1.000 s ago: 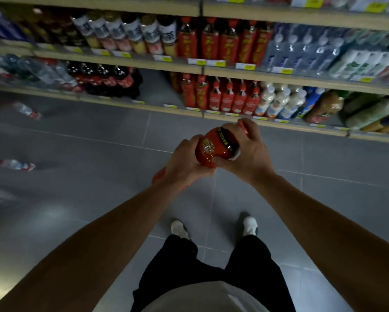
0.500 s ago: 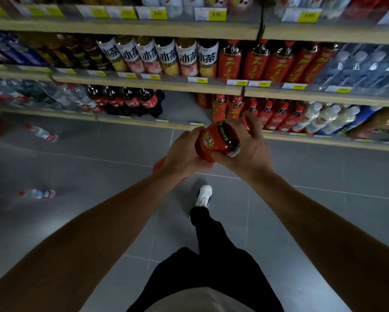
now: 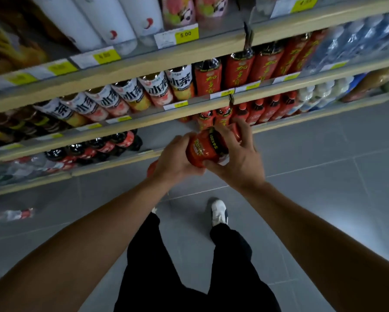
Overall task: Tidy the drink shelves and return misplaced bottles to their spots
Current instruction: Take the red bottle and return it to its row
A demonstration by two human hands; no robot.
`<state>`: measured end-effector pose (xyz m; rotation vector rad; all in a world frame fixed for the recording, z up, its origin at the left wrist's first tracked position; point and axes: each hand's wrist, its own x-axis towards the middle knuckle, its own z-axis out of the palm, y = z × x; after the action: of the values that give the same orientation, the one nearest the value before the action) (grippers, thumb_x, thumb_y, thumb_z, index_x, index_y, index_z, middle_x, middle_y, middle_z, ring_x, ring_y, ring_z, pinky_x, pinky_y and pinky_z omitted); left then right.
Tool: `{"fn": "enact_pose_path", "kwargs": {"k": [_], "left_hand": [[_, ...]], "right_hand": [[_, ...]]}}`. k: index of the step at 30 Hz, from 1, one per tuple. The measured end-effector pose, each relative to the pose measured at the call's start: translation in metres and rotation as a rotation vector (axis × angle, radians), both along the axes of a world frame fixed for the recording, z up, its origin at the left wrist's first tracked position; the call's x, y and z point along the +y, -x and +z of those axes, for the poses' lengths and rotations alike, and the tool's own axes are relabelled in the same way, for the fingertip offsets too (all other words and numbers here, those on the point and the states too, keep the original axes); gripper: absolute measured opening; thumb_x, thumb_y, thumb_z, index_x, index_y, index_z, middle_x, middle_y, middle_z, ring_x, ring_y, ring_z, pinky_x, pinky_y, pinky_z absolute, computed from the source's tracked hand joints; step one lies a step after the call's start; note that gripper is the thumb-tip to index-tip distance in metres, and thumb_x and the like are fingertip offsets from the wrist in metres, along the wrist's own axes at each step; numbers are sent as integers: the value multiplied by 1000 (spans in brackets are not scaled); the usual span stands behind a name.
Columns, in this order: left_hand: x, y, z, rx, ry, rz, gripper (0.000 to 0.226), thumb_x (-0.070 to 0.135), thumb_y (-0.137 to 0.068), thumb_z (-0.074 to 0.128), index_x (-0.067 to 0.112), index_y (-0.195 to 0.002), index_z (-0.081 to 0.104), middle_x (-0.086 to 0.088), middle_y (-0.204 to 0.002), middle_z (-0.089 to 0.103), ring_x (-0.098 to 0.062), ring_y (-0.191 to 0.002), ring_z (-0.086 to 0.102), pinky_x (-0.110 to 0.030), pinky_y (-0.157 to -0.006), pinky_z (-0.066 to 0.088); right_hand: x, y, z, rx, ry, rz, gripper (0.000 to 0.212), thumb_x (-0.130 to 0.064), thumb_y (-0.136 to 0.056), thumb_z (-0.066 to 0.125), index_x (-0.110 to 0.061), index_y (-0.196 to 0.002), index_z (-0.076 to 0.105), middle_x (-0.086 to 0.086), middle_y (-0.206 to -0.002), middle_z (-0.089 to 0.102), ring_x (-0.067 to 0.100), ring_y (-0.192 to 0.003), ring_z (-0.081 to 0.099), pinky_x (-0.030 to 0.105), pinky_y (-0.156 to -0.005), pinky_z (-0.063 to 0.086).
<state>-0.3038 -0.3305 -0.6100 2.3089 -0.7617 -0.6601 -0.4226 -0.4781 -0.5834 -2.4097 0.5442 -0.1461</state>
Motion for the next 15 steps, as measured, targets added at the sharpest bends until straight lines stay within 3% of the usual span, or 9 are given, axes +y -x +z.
{"fn": "enact_pose_path", "kwargs": {"k": [4, 6, 11, 15], "left_hand": [[3, -42, -63, 45, 16, -81, 90, 41, -49, 93, 33, -129, 52, 3, -117, 60, -11, -104, 58, -30, -90, 52], [10, -62, -99, 39, 8, -164, 89, 45, -50, 89, 29, -130, 52, 3, -121, 60, -14, -107, 59, -35, -93, 52], [17, -103, -189, -7, 66, -299, 90, 36, -55, 93, 19, -133, 51, -2, -127, 60, -21, -115, 57, -29, -97, 45], [12, -128, -277, -117, 192, -347, 97, 36, -51, 94, 29, -137, 49, 0, -129, 58, -18, -115, 59, -37, -94, 53]], "right_hand": [[24, -20, -52, -22, 64, -125, 89, -51, -73, 77, -40, -145, 28, 1, -154, 13, 39, -134, 40, 55, -84, 58], [40, -29, -83, -19, 99, -184, 87, -52, -73, 76, -39, -146, 29, 5, -156, 14, 40, -135, 39, 55, -84, 57], [65, -56, -174, -59, 177, -293, 84, -59, -73, 67, -38, -145, 30, 9, -155, 18, 41, -133, 42, 58, -81, 58], [71, -70, -261, -149, 277, -311, 78, -55, -75, 68, -34, -143, 36, 14, -151, 25, 42, -133, 41, 56, -80, 58]]}}
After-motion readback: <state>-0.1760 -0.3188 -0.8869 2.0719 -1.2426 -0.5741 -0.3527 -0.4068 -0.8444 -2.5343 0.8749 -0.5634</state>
